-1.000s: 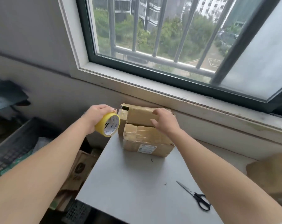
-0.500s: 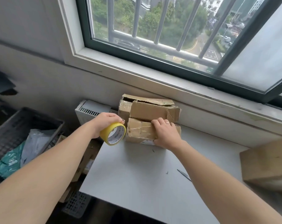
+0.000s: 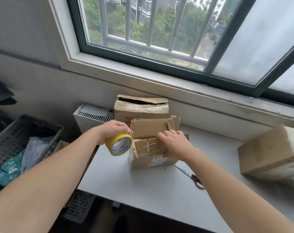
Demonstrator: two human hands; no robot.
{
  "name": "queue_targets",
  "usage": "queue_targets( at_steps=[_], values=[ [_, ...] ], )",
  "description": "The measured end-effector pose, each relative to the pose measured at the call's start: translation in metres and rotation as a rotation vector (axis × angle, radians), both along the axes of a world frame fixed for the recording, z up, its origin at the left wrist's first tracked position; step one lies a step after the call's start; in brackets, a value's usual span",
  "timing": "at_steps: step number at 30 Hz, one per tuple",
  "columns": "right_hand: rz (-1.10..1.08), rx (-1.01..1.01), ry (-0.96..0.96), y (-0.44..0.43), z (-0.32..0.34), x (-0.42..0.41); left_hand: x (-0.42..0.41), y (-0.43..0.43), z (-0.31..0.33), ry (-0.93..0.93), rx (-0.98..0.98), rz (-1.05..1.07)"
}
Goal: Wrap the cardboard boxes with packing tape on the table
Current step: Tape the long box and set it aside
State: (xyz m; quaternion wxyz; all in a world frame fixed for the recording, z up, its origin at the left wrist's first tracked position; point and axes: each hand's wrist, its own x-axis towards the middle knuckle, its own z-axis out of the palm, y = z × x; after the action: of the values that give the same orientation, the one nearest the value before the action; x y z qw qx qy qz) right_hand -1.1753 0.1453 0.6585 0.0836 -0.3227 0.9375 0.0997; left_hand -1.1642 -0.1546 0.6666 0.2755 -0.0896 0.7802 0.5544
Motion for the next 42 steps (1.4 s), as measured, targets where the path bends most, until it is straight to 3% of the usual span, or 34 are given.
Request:
queue_targets(
  at_steps=[4,10,16,19,22,27,33,42],
  values=[
    [-0.02,-0.043,-0.015,0.023,-0.015,0.033,0.014,0.027,0.002,0.018,-0.039,-0.032],
    [0.002,-0.302,0.24,0.051,-0.038,0.063,0.032,0.051,0.011,0.055,-0.07,0.0],
    [-0.043,-0.428,0.391,0.063,-0.04,0.072,0.049,0.055,0.011,0.136,-0.114,0.062],
    [-0.07,-0.429,0.35,0.063,-0.043,0.072,0.052,0.059,0.01,0.248,-0.107,0.015],
    [-0.08,-0.386,0.174,0.057,-0.038,0.07,0.047,0.064,0.013,0.321,-0.108,-0.081],
    [-0.314,-0.38,0.064,0.048,-0.03,0.065,0.035,0.072,0.016,0.446,-0.117,-0.371],
    [-0.272,-0.437,0.167,0.024,-0.024,0.046,0.023,0.041,0.023,0.468,-0.144,-0.441],
    [-0.412,-0.385,-0.068,-0.022,-0.003,0.02,-0.009,0.003,0.033,0.41,-0.181,-0.561]
  ],
)
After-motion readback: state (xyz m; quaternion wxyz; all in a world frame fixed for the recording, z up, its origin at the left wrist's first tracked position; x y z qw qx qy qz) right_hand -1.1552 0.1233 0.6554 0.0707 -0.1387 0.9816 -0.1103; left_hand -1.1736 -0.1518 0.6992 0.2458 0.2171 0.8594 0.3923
